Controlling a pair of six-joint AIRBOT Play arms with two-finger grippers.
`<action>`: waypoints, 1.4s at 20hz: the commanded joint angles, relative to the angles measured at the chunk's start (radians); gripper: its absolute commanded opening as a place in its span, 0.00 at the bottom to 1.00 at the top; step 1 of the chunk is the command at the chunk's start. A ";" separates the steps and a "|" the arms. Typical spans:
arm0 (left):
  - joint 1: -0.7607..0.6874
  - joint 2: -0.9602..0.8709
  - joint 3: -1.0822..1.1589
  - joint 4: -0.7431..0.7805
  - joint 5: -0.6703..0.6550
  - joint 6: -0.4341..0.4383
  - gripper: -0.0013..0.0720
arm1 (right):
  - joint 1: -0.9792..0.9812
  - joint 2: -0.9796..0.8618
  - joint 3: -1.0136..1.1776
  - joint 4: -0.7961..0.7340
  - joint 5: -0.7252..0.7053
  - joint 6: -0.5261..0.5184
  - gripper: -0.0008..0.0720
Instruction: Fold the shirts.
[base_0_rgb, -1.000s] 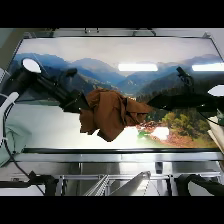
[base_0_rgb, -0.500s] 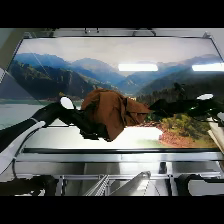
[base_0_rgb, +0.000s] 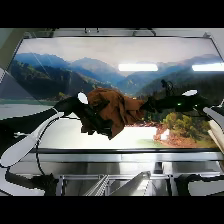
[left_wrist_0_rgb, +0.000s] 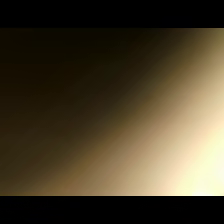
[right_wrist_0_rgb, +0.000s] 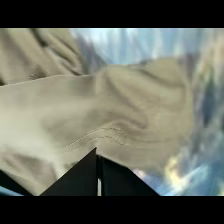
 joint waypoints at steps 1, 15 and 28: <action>0.006 0.054 0.029 -0.002 -0.052 0.016 0.04 | -0.044 0.089 0.051 -0.047 0.051 0.000 0.04; 0.654 0.868 0.540 -0.161 -0.222 -0.002 0.05 | -0.381 1.040 0.341 0.014 -0.110 -0.029 0.03; 0.554 0.688 0.832 -0.130 -0.254 0.032 0.05 | -0.370 0.993 0.464 0.000 -0.081 -0.080 0.04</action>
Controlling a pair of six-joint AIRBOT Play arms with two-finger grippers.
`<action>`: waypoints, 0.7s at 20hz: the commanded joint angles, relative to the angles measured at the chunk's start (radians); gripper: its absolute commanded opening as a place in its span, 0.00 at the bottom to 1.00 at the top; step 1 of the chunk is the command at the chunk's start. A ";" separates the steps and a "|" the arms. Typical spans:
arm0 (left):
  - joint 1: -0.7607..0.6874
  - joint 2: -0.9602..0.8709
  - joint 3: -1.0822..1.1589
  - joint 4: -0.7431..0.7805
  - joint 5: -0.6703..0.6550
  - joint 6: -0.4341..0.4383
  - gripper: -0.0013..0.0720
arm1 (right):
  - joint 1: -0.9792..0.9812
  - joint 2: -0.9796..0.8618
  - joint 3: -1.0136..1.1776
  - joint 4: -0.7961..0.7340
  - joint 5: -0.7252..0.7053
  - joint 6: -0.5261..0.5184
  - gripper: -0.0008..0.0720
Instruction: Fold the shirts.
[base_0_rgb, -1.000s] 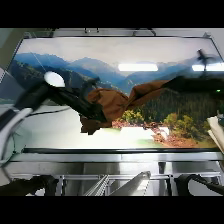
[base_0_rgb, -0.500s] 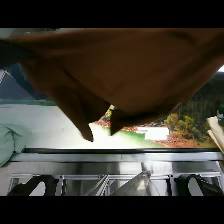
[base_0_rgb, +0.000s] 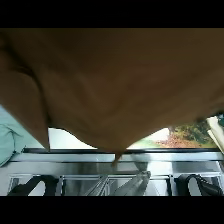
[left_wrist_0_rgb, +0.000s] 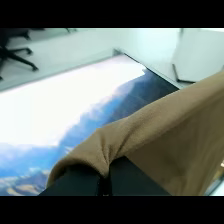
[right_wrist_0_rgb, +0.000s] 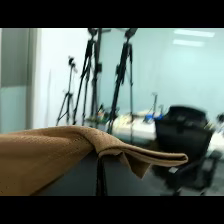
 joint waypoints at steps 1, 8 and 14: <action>-0.153 -0.143 -0.111 0.062 -0.030 0.066 0.05 | 0.024 -0.187 0.003 0.053 0.170 -0.009 0.04; -0.155 -0.634 -0.329 0.186 0.003 0.142 0.06 | 0.230 -0.844 -0.038 -0.037 0.243 0.003 0.04; 0.025 -0.938 -0.084 0.183 -0.038 0.055 1.00 | 0.204 -1.002 -0.031 -0.038 0.225 0.076 0.55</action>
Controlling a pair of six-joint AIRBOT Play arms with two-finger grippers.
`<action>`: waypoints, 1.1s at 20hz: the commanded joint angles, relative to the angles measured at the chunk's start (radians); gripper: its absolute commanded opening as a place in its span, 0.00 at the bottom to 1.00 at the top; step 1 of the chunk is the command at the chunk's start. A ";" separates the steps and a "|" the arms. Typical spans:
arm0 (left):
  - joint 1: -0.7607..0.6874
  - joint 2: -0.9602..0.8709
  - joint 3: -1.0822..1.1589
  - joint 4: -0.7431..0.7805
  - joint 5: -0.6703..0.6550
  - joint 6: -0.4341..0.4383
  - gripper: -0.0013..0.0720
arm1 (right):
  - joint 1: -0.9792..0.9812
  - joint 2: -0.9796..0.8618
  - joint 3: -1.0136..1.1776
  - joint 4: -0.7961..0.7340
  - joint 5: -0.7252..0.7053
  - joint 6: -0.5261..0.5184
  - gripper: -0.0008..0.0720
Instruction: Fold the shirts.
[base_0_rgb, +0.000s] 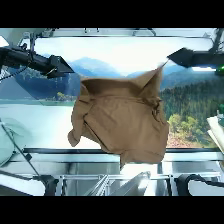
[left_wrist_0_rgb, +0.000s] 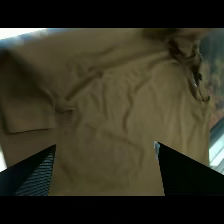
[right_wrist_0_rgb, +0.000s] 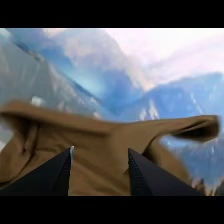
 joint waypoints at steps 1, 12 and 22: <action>0.108 -0.142 0.136 0.008 -0.098 -0.081 1.00 | -0.056 -0.051 0.002 -0.008 0.102 0.080 0.47; 0.173 0.191 -0.669 0.013 -0.137 0.047 1.00 | -0.386 0.369 -0.709 -0.480 0.340 0.421 0.66; 0.173 0.405 -1.046 0.066 -0.016 0.071 0.97 | -0.274 0.177 -0.969 -0.123 -0.020 0.082 0.70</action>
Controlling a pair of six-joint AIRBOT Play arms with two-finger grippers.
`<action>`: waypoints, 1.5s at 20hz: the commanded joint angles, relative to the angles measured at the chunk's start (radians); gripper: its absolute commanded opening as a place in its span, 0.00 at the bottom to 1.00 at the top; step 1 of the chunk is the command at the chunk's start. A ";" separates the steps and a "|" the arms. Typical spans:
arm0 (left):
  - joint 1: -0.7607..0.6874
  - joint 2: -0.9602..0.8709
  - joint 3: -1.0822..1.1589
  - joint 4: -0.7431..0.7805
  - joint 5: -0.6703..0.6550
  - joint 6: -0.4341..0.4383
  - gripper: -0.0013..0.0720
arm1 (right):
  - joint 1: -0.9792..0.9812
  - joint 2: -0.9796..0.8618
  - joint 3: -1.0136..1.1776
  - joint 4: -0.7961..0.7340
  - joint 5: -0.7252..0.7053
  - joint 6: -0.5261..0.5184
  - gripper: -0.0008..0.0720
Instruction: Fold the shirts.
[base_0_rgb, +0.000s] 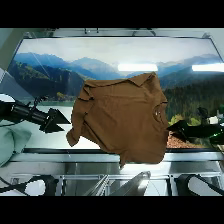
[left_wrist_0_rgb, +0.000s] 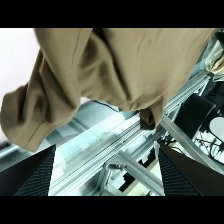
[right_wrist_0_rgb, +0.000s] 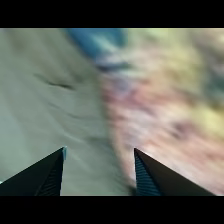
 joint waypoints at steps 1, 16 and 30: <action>0.001 0.057 -0.106 0.018 0.035 0.005 0.97 | 0.066 -0.116 -0.029 0.152 -0.080 -0.148 0.70; -0.126 0.082 -0.229 0.140 0.361 -0.084 0.97 | 0.182 -0.187 -0.018 0.315 0.083 -0.271 0.04; -0.282 0.085 -0.013 -0.249 -0.037 0.040 0.05 | 0.052 -0.032 0.135 0.419 0.430 -0.253 0.04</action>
